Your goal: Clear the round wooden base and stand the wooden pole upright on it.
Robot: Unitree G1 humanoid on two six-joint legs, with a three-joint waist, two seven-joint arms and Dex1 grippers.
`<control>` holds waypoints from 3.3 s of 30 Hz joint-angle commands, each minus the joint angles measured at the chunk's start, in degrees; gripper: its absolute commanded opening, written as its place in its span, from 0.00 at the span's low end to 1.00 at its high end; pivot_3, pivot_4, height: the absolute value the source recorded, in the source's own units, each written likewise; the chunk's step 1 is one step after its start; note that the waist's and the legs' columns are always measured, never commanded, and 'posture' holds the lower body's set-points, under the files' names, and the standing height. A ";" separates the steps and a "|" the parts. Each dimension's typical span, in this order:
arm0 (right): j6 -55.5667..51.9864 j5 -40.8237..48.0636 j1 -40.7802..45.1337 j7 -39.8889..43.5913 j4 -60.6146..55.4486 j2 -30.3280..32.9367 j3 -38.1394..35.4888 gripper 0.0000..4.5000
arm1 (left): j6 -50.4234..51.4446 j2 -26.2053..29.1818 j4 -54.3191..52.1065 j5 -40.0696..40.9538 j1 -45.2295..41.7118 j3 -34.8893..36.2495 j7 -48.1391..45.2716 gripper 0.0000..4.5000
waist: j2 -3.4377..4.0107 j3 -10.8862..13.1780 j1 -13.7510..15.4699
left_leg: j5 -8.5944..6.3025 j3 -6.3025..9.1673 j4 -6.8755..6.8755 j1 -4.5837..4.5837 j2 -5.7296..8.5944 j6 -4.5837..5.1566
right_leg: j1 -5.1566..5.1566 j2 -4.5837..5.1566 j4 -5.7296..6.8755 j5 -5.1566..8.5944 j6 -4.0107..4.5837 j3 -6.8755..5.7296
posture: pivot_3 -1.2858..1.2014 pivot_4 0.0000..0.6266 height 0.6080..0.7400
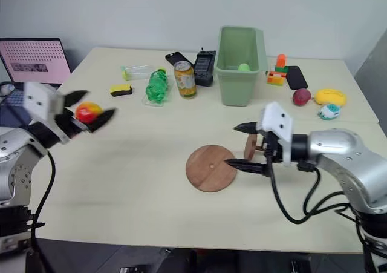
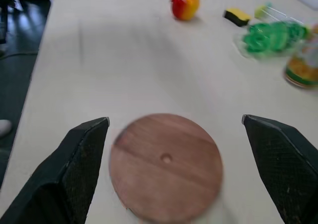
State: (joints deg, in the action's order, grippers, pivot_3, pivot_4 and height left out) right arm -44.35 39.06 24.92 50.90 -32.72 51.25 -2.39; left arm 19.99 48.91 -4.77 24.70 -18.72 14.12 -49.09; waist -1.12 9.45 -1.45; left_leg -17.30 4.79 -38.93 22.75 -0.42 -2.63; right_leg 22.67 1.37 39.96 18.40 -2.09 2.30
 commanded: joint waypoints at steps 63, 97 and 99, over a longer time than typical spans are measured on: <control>-14.14 -31.76 37.96 24.51 30.94 -8.36 15.10 0.05 | 0.67 -3.39 -9.04 -4.00 -6.01 -18.63 -19.41 1.00 | 0.31 0.19 -0.60 | 0.11 -0.25 -0.03 0.21 -0.13 -0.18 | 0.57 -0.20 0.29 0.00 0.01 0.10 | 0.52 0.24 1.00; 17.51 -16.55 2.78 -9.96 9.20 -43.20 7.87 0.05 | -1.33 2.91 -11.26 -4.33 -0.41 -16.00 -21.84 1.00 | 0.30 0.18 -1.61 | 0.11 -0.23 0.00 -0.01 -0.14 -0.17 | 0.58 -0.34 0.82 0.02 0.03 0.08 | 0.52 0.24 1.00; 17.85 -16.28 2.51 -9.96 9.63 -42.77 8.16 0.05 | -1.55 2.86 -10.92 -4.51 -0.42 -16.15 -21.91 1.00 | 0.30 0.18 -1.61 | 0.11 -0.21 -0.01 -0.01 -0.15 -0.17 | 0.58 -0.34 0.83 0.02 0.03 0.07 | 0.52 0.24 1.00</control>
State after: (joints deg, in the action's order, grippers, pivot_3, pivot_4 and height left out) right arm -28.39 21.56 27.44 41.09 -21.94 8.39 5.73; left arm 19.38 51.69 -15.27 20.07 -18.41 -2.14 -70.76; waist -0.81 9.63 -3.06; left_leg -17.18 4.58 -38.94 22.74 -0.57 -2.80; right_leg 23.26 1.03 40.80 18.42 -2.07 2.37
